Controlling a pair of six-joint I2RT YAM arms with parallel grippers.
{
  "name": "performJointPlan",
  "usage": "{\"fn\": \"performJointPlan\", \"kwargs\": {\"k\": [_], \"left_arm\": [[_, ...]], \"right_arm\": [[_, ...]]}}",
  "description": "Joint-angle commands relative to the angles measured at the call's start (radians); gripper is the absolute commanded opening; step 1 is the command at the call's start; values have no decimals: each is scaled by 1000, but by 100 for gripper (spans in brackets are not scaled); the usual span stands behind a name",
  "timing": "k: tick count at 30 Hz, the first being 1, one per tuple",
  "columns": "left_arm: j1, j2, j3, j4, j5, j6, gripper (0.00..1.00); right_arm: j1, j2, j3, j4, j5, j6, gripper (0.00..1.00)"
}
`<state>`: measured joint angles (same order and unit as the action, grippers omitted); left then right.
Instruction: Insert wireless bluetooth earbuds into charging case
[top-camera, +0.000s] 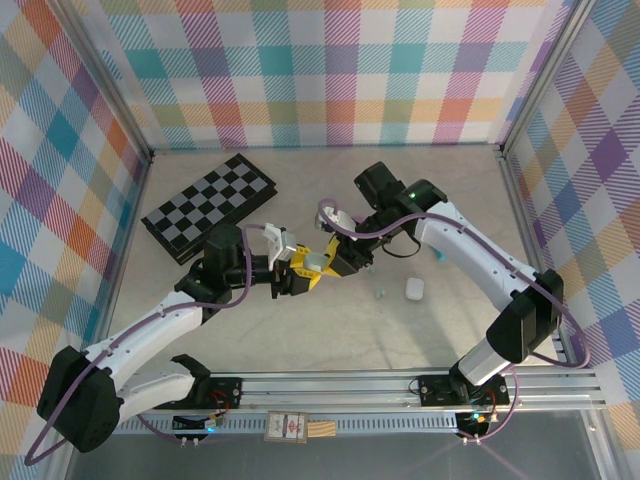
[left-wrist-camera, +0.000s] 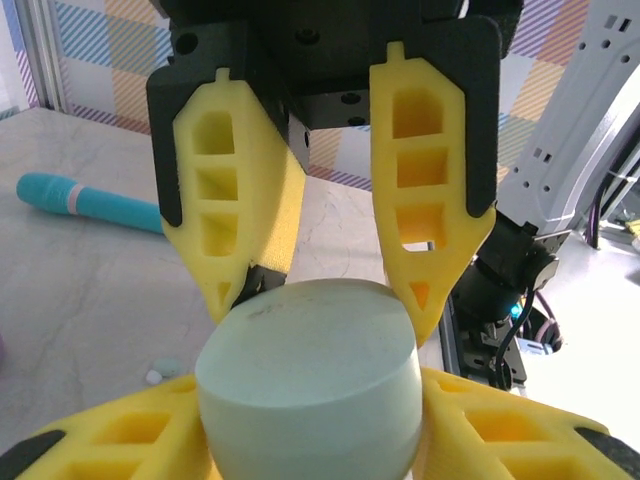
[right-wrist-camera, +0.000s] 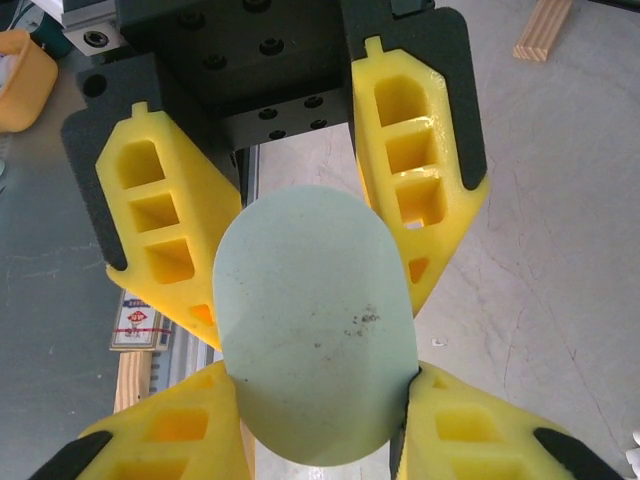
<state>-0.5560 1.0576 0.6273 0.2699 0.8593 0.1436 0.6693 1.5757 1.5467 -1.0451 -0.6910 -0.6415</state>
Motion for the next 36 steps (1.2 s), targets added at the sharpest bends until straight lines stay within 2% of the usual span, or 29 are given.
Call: {"fn": "performJointPlan", "kwargs": {"k": [1,5,10,12,15,20,28,36], "left_arm": [[-9,3,35,51,44,-3,50],[-9,10,36,55,48,-4,49],[-9,11,29,59,52,0,32],[-9,6,25,62,52,7,31],[-9,-6,8,78,52,32,31],[-9,-29,-21,100,66,72,31],[-11,-24,-29,110,79,88,31],[-9,-18,-22,111,86,88,31]], "right_arm": [[12,18,35,-18,-16,-26,26],[13,20,36,-15,-13,-27,26],[12,17,35,-6,-3,-21,26],[13,10,31,2,2,-17,28],[10,-13,11,45,31,16,37],[-16,-57,-18,127,63,93,46],[-39,-111,-47,194,77,139,53],[-47,-150,-82,246,99,162,55]]}}
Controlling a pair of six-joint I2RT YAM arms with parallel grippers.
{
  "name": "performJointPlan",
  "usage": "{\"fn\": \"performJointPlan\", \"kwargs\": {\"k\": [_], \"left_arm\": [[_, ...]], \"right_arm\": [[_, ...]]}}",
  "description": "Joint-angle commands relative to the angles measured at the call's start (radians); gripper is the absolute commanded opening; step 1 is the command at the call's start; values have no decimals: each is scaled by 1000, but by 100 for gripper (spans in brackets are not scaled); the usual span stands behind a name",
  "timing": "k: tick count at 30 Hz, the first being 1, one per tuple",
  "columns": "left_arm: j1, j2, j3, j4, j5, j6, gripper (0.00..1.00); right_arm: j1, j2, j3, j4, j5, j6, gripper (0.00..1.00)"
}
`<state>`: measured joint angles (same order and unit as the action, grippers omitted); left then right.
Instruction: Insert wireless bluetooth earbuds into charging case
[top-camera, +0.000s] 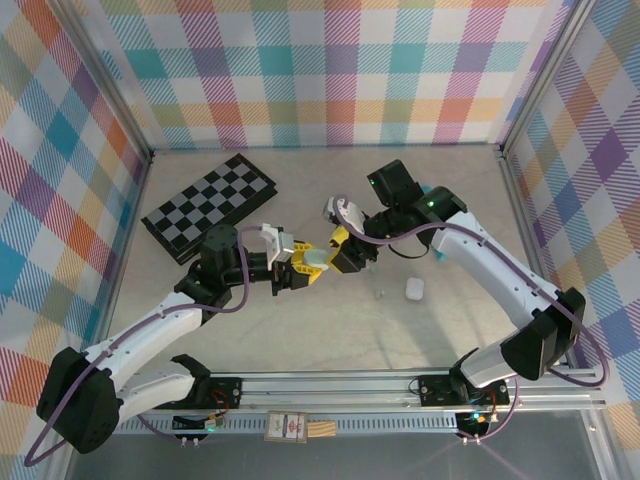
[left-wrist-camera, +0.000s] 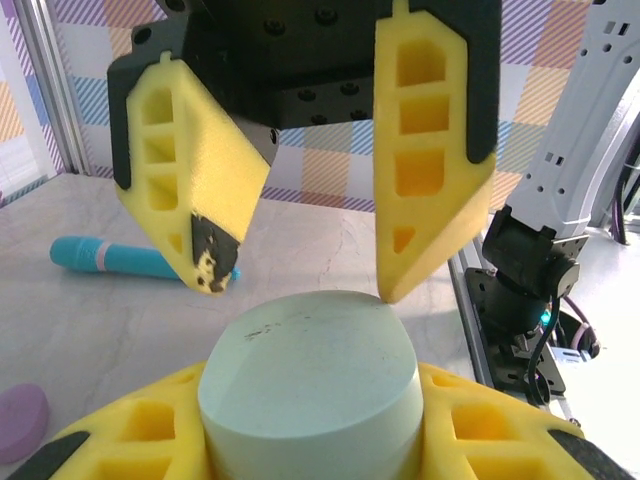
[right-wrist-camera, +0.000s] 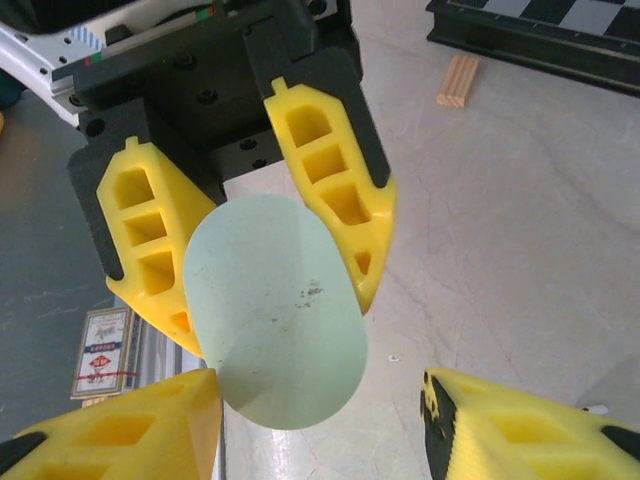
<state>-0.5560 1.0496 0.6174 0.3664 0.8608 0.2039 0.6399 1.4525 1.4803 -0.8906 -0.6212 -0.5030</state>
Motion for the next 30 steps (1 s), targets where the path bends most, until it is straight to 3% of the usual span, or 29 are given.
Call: {"fn": "performJointPlan", "kwargs": {"k": [1,5,12,30], "left_arm": [[-10,-9,-10,13,84,25,31],[-10,-7,-8,15,85,19,30],[-10,9,-14,99,96,-32,30],[-10,6,15,100,116,-32,30]], "right_arm": [[-18,-30,-21,102,37,27,55],[-19,-45,-42,128,38,16,57],[-10,-94,-133,152,-86,-95,73],[5,-30,-113,58,-230,-175,73]]}}
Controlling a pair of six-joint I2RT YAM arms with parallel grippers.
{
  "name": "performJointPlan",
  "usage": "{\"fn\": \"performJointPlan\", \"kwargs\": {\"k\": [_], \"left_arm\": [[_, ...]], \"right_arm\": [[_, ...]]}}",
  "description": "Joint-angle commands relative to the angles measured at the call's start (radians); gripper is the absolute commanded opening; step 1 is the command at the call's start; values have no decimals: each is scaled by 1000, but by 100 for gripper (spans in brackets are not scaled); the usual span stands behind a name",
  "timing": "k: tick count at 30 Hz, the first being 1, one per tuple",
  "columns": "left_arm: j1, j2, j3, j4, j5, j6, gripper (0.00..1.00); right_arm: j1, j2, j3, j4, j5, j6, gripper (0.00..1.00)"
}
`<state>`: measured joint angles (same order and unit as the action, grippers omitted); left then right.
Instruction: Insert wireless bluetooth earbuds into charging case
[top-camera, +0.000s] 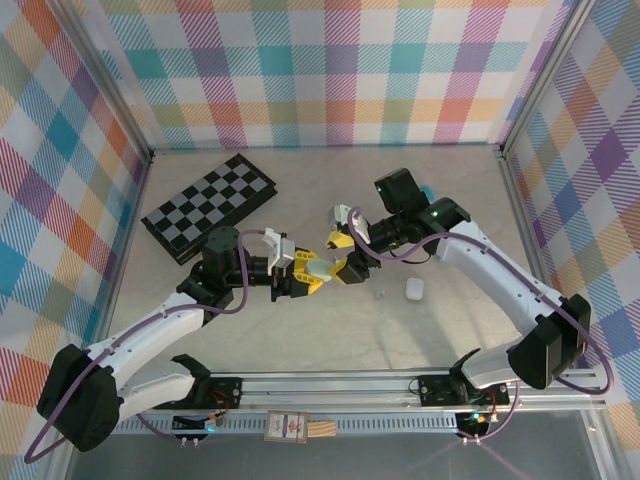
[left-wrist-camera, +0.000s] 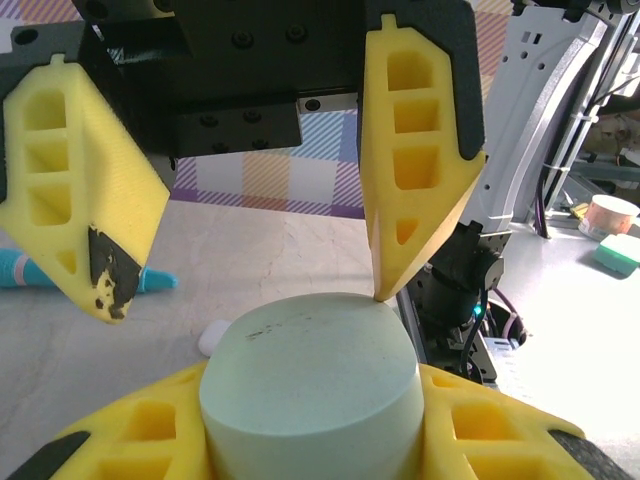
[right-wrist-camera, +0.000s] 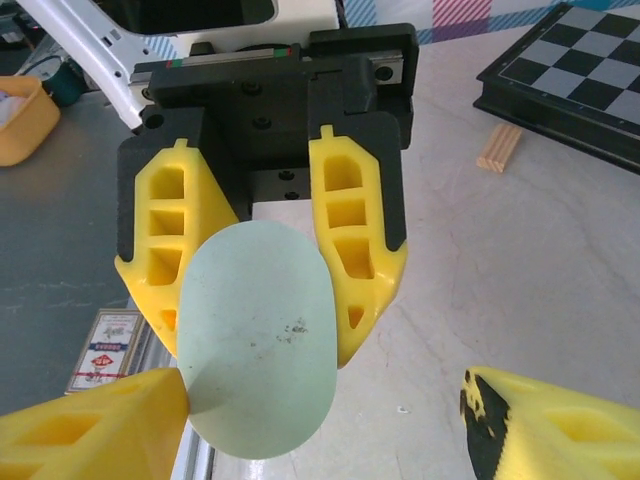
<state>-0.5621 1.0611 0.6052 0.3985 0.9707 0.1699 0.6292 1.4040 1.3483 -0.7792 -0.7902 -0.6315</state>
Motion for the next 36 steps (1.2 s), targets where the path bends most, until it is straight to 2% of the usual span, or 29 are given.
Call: {"fn": "performJointPlan", "kwargs": {"k": [1,13,23,25,28,36], "left_arm": [[-4,-7,28,70,6,3,30],[-4,-4,33,71,6,5,30],[-4,-1,41,-1,10,52,30],[-4,2,41,-7,8,57,30],[-4,3,39,-9,9,63,30],[-4,3,43,-25,17,71,31]], "right_arm": [[18,21,19,-55,-60,-45,73],[40,71,59,-92,-73,-60,71],[40,51,68,-128,-61,-83,44],[40,47,66,-137,-63,-87,44],[38,34,56,-134,-57,-88,53],[33,1,46,-114,-39,-70,54]]}}
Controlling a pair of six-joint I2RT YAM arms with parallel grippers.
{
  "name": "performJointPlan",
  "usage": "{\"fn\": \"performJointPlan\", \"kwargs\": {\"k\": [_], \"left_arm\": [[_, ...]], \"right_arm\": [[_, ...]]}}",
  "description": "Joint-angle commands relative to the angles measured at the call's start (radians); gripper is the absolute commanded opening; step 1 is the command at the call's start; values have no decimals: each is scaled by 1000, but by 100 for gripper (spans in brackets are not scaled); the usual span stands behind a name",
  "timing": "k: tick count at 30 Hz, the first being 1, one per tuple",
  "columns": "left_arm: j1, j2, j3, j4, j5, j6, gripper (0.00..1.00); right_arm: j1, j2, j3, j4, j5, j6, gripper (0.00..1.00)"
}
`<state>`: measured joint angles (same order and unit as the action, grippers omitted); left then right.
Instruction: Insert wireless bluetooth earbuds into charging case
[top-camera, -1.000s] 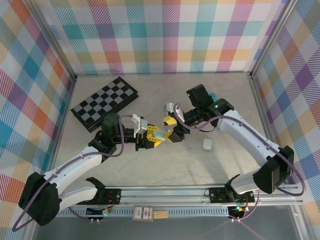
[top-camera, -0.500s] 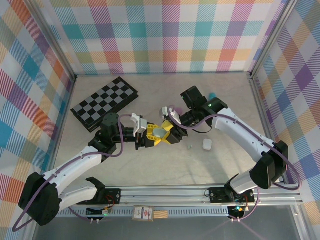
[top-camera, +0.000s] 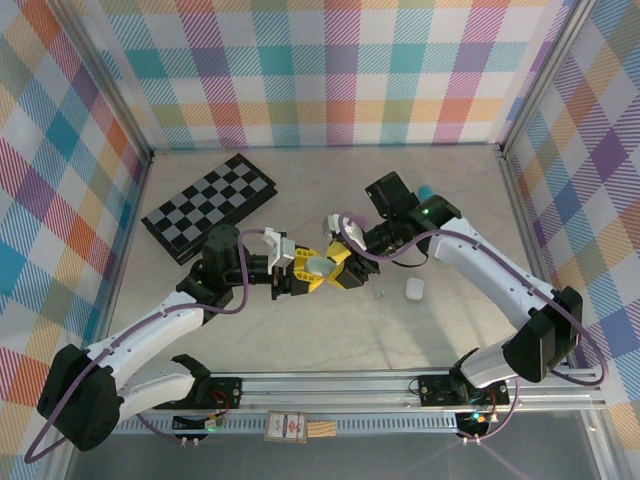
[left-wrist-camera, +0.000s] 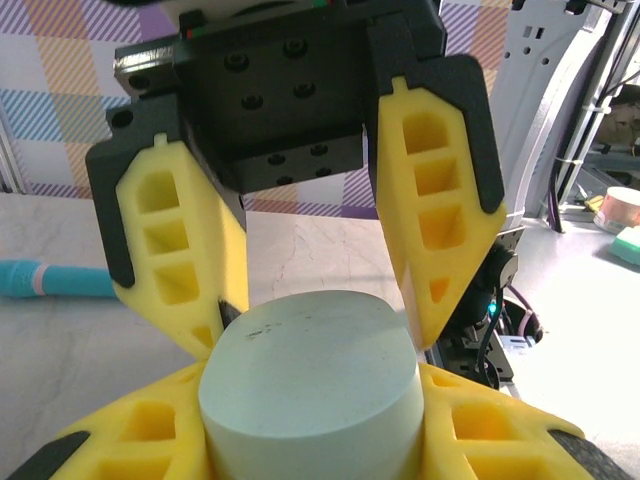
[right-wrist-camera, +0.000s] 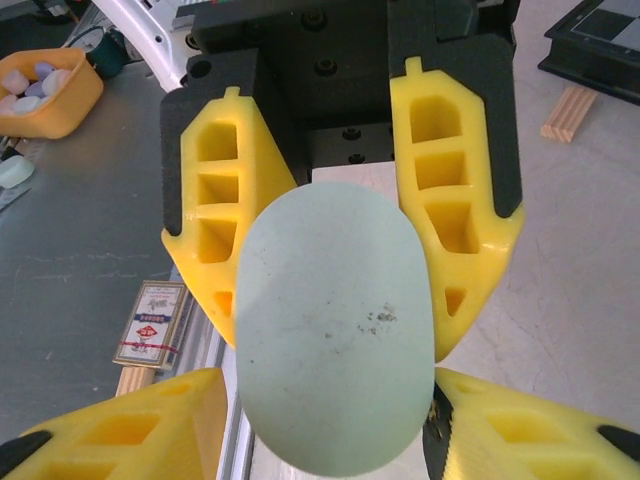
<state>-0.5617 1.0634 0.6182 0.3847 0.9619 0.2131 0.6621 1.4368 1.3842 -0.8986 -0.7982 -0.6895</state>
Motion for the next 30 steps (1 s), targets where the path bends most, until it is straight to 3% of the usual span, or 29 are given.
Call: {"fn": "performJointPlan", "kwargs": {"k": [1,9,14,21,27,30], "left_arm": [[-4,0,31,-10,28,26,30],[-4,-7,33,4,39,12,31],[-4,-7,29,3,38,12,31],[-4,-5,29,25,36,-4,31],[-4,2,28,33,35,-13,32],[-4,-4,25,32,23,-12,35]], "right_arm": [[1,-28,14,6,-34,-7,54],[2,26,25,10,-63,1,53],[2,31,34,6,-83,-1,45],[2,36,29,16,-70,17,51],[2,44,34,12,-74,20,40],[1,33,26,11,-46,16,40]]}}
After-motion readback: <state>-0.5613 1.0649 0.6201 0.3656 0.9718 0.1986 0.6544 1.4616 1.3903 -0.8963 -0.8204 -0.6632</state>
